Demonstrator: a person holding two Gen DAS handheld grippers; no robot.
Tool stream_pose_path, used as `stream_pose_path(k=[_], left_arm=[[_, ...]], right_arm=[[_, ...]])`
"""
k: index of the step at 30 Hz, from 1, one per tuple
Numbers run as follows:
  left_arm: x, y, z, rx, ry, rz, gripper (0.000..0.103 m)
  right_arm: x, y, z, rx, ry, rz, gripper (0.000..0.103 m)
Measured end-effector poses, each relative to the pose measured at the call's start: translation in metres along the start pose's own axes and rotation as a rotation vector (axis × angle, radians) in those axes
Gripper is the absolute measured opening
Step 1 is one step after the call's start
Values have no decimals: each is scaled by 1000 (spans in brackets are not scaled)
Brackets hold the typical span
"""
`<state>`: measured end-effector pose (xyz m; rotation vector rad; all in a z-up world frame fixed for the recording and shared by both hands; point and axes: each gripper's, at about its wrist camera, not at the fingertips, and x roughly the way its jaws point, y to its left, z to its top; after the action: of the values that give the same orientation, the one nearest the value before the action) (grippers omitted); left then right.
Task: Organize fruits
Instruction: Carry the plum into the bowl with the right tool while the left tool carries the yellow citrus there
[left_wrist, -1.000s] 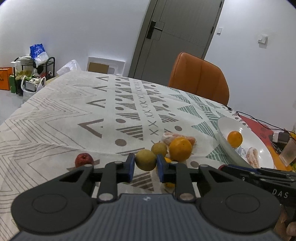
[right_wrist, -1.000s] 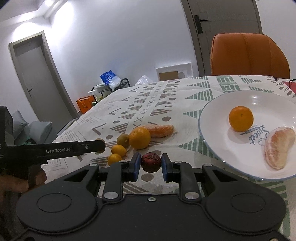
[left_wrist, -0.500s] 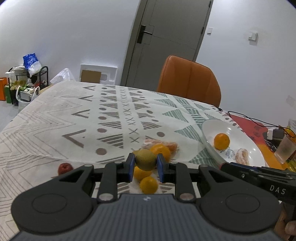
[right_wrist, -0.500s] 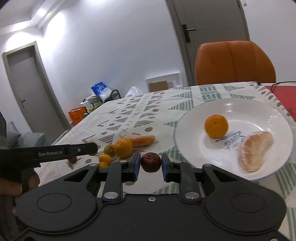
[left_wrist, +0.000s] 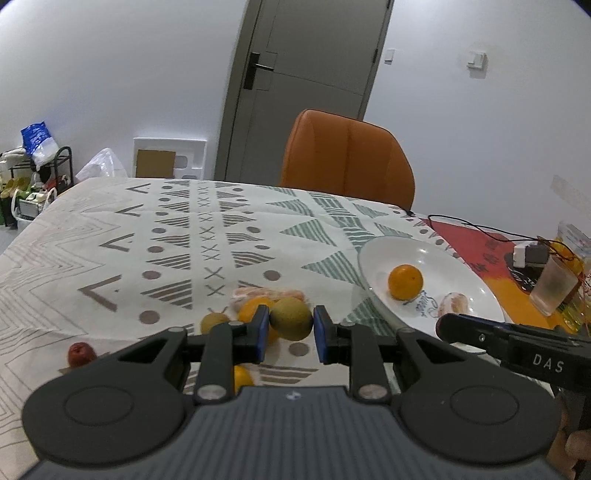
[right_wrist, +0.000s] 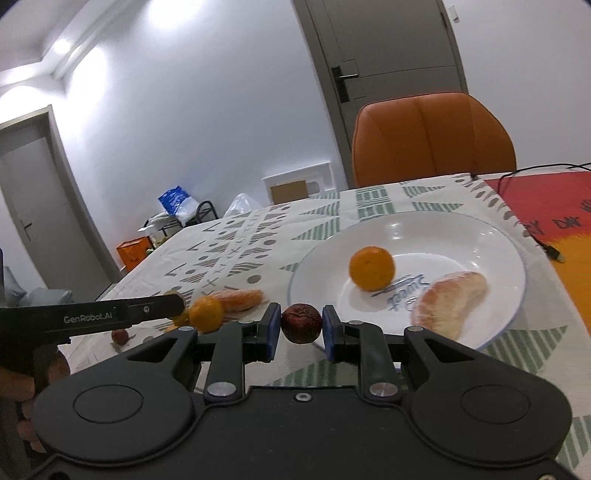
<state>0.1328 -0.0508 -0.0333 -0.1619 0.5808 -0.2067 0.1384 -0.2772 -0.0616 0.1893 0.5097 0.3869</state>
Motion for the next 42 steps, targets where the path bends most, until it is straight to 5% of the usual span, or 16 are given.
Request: stream_pose_path(k=[9, 13, 27, 31, 42], left_arm=[[6, -22, 4, 42, 3, -23, 24], [10, -33, 6, 61, 4, -34, 24], [24, -67, 10, 132, 13, -70, 24], [29, -75, 10, 148, 19, -78, 24], [40, -104, 17, 195, 23, -131, 24]], right_arm=[[-6, -22, 1, 43, -27, -39, 23], [-9, -30, -1, 60, -38, -78, 37], [-23, -48, -10, 96, -48, -77, 43], [-25, -51, -10, 105, -51, -77, 53], [-31, -59, -10, 118, -67, -85, 53]])
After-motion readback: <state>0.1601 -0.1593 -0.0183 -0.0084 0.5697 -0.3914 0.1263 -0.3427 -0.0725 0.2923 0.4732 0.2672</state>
